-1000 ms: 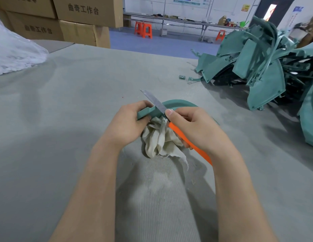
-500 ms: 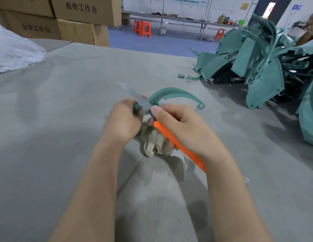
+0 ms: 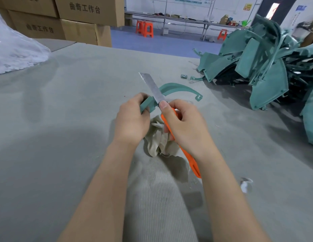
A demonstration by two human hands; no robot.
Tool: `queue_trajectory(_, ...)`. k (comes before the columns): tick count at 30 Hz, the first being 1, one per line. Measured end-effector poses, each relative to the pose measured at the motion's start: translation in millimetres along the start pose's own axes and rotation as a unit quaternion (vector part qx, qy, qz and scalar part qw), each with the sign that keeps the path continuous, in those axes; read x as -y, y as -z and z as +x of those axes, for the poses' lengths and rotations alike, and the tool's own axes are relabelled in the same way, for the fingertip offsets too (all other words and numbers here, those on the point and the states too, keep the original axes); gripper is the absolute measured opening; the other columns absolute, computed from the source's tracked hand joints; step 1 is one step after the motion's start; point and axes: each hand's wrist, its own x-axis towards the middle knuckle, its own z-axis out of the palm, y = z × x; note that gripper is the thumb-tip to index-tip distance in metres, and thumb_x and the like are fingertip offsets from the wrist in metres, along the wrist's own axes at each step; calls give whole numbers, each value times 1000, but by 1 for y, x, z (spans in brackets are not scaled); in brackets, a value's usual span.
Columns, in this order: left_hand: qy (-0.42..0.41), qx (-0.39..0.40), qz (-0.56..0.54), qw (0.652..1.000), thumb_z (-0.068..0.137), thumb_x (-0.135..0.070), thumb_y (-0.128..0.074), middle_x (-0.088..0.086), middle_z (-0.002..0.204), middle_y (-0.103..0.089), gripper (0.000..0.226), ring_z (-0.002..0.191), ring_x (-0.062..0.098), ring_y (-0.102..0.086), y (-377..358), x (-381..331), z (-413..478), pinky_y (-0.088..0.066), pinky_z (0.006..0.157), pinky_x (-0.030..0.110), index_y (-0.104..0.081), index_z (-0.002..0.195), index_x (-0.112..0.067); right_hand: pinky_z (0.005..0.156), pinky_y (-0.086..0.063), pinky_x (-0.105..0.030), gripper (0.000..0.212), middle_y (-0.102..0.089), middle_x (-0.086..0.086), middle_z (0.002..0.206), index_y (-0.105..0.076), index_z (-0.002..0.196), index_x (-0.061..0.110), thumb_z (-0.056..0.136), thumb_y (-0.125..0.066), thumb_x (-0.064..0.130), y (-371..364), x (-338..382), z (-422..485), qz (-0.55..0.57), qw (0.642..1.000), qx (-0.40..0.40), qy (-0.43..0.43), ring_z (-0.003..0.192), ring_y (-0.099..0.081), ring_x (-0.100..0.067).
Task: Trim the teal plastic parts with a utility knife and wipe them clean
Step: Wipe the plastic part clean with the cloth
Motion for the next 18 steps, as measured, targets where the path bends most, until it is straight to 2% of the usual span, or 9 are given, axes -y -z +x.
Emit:
queue_trajectory(3,7,8,-5,1000,91,-5,-49,-1,90,-67,26,89,25,-61,-3,-3,-2,-50,80,37,-64,101,-23,67,-50,-47,44,-61,-16,66,-60,87,3,98,-48,44,-3,1,0,0,1000,-7,8,64,-56,-33)
queue_trajectory(9,19,7,-20,1000,90,-8,-54,2,91,-69,18,89,26,-63,-4,-3,-3,-51,81,38,-65,99,-19,62,-48,-40,40,-56,-7,59,-59,80,7,98,-50,41,-3,1,-2,19,1000,9,7,54,-52,-19)
queue_trajectory(12,35,30,-47,998,84,-3,-52,2,78,-66,16,78,24,-63,-5,-2,-5,-52,73,40,-61,83,-16,65,-51,-46,38,-57,-12,63,-59,79,5,97,-53,38,-8,5,-4,4,999,39,30,61,-55,-28)
queue_trajectory(14,26,22,-17,999,86,-4,-53,-4,73,-61,19,78,22,-62,-5,-1,-5,-49,70,34,-57,82,-22,62,-50,-44,38,-56,-11,62,-58,78,7,97,-53,39,-8,8,-5,42,999,21,25,58,-54,-26)
queue_trajectory(16,5,5,14,1000,89,-4,-51,-8,77,-59,25,84,21,-61,-5,-2,-4,-45,72,28,-58,90,-28,56,-46,-39,37,-52,-7,61,-57,77,11,95,-56,43,-2,10,-3,103,994,-26,6,55,-50,-18)
queue_trajectory(18,-3,4,22,1000,90,-1,-48,-12,77,-57,31,86,21,-59,-7,-3,-4,-46,75,29,-60,95,-29,59,-46,-43,38,-48,-7,63,-57,83,8,89,-65,45,4,9,-2,122,990,-65,-4,57,-47,-19)
